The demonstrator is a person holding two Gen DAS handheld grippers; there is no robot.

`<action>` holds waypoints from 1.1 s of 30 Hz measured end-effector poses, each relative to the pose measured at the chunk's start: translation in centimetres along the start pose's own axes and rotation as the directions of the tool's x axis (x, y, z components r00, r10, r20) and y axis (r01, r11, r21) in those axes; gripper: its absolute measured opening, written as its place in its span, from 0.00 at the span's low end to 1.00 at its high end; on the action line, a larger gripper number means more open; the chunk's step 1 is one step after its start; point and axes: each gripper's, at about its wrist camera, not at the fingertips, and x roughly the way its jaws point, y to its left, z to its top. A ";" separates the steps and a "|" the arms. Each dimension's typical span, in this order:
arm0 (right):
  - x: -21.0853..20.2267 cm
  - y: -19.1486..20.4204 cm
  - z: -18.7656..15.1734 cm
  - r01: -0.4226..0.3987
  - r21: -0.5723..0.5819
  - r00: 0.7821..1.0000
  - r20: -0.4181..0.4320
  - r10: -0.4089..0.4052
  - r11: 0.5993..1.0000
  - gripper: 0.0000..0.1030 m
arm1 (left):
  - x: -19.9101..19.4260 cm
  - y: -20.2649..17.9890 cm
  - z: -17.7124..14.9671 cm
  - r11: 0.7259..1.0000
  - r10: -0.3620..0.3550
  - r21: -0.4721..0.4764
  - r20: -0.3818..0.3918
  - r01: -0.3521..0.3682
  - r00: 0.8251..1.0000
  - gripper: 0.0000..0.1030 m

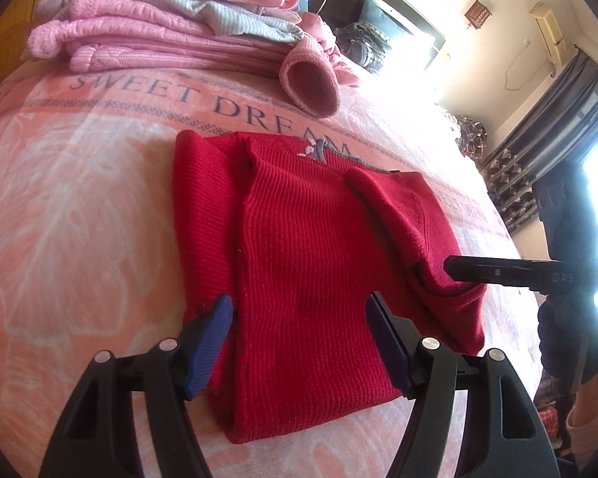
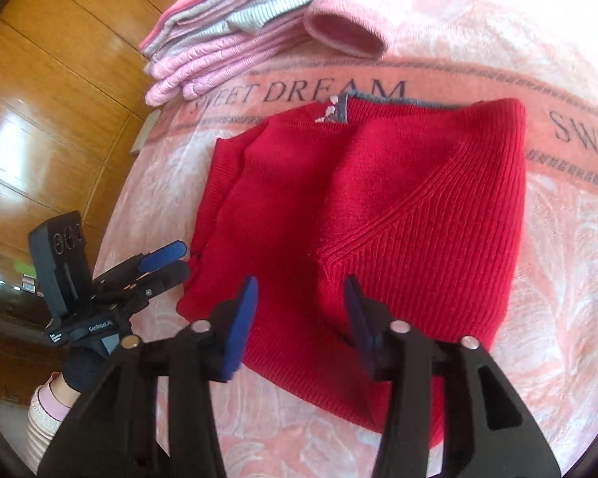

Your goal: Fold small clothes

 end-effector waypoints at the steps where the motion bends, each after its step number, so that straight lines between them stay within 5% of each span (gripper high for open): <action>1: -1.0 0.1 -0.3 0.002 -0.023 1.000 0.007 -0.002 1.000 0.50 | -0.2 -0.2 0.3 1.000 -0.012 -0.011 0.005 0.012 1.000 0.68; 5: -2.3 1.0 -2.1 0.073 -0.119 0.997 -0.012 -0.075 0.990 0.61 | -0.2 -1.2 1.2 0.995 -0.080 -0.053 0.010 0.081 0.997 0.68; 9: -1.0 1.2 -4.2 0.246 -0.232 0.967 -0.010 -0.255 0.941 0.62 | 0.6 -2.2 1.5 0.987 -0.136 -0.082 -0.006 0.135 0.991 0.68; 14: 1.4 -0.1 -4.5 0.251 -0.260 0.961 -0.052 -0.273 0.932 0.60 | 2.7 -3.6 1.2 0.973 -0.203 -0.122 -0.058 0.195 0.977 0.68; 15: 1.8 -0.1 -4.5 0.245 -0.268 0.961 -0.055 -0.269 0.932 0.55 | 3.2 -3.8 1.1 0.970 -0.215 -0.133 -0.069 0.204 0.974 0.68; 17: 2.1 -0.4 -4.5 0.184 -0.269 0.974 -0.080 -0.212 0.945 0.16 | 4.3 -4.2 1.0 0.963 -0.234 -0.156 -0.088 0.218 0.968 0.68; 18: 2.2 -0.6 -4.5 0.156 -0.265 0.978 -0.091 -0.186 0.951 0.09 | 4.7 -4.2 1.0 0.961 -0.240 -0.168 -0.098 0.221 0.966 0.68; 23: -0.4 -1.0 -4.5 0.069 -0.231 0.996 -0.046 -0.081 0.971 0.07 | 7.0 -4.2 0.8 0.932 -0.298 -0.251 -0.120 0.262 0.947 0.68; 31: -4.3 -1.9 -4.0 -0.006 -0.194 1.000 0.024 0.011 0.981 0.07 | 12.6 -5.4 1.9 0.791 -0.490 -0.450 -0.063 0.414 0.869 0.69; 33: -4.8 -2.0 -4.1 -0.023 -0.192 0.999 0.030 0.029 0.981 0.07 | 13.9 -6.4 2.3 0.781 -0.506 -0.458 -0.065 0.425 0.860 0.69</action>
